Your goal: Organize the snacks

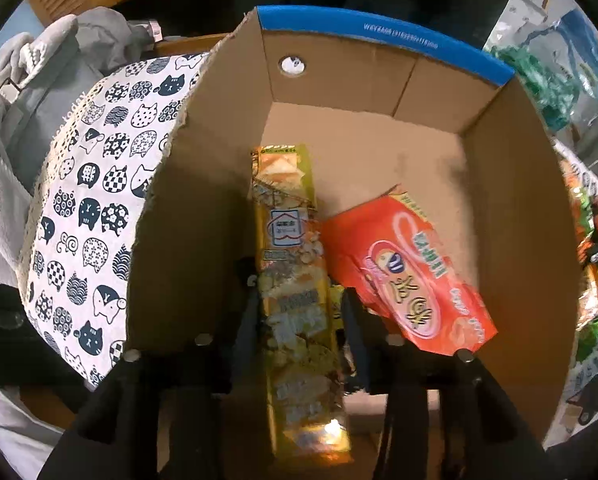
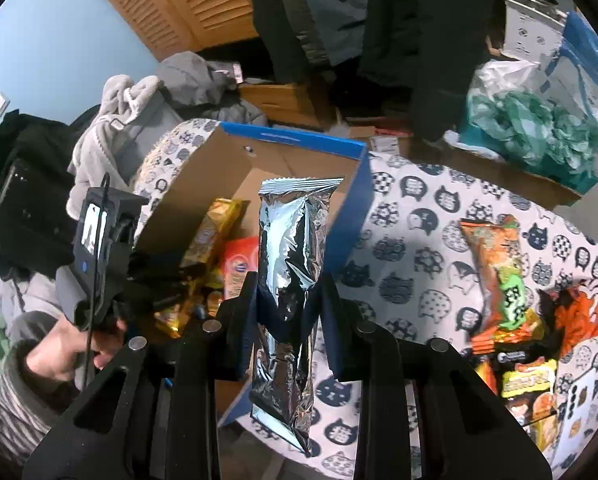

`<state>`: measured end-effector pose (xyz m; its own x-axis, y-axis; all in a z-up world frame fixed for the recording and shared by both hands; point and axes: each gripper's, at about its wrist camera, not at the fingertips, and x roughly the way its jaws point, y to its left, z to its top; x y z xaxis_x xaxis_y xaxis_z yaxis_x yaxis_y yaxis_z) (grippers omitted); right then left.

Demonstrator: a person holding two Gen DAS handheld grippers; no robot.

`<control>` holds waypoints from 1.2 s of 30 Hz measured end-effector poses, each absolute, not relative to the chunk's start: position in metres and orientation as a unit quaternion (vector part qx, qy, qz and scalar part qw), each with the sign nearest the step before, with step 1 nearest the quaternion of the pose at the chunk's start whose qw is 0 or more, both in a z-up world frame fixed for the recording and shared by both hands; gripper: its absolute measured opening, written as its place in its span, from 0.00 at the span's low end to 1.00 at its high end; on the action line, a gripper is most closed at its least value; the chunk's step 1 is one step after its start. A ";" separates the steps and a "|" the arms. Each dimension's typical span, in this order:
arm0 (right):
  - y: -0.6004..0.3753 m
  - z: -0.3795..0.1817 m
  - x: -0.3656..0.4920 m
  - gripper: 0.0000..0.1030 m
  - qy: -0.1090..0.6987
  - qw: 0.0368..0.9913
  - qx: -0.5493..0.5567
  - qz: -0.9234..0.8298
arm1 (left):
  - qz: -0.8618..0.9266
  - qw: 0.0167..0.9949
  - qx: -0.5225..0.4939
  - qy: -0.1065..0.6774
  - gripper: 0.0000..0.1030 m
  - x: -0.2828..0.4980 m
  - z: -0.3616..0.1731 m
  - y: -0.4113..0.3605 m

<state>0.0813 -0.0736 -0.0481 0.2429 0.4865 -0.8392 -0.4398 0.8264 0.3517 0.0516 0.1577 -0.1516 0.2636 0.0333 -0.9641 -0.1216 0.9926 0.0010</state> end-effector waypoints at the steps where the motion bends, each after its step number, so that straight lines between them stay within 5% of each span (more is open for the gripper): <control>1: -0.070 -0.048 0.082 0.27 0.540 0.787 0.021 0.296 | 0.047 0.796 -0.043 0.602 0.50 0.051 -0.148 0.158; 3: -0.061 -0.047 0.083 0.27 0.540 0.786 0.017 0.302 | 0.044 0.804 -0.057 0.590 0.61 0.046 -0.136 0.159; 9: -0.029 -0.057 0.091 0.27 0.549 0.773 0.022 0.318 | 0.041 0.833 -0.100 0.543 0.69 0.023 -0.101 0.167; 36: 0.032 -0.140 0.083 0.34 0.618 0.718 -0.041 0.318 | 0.057 0.834 -0.101 0.539 0.69 0.002 -0.106 0.186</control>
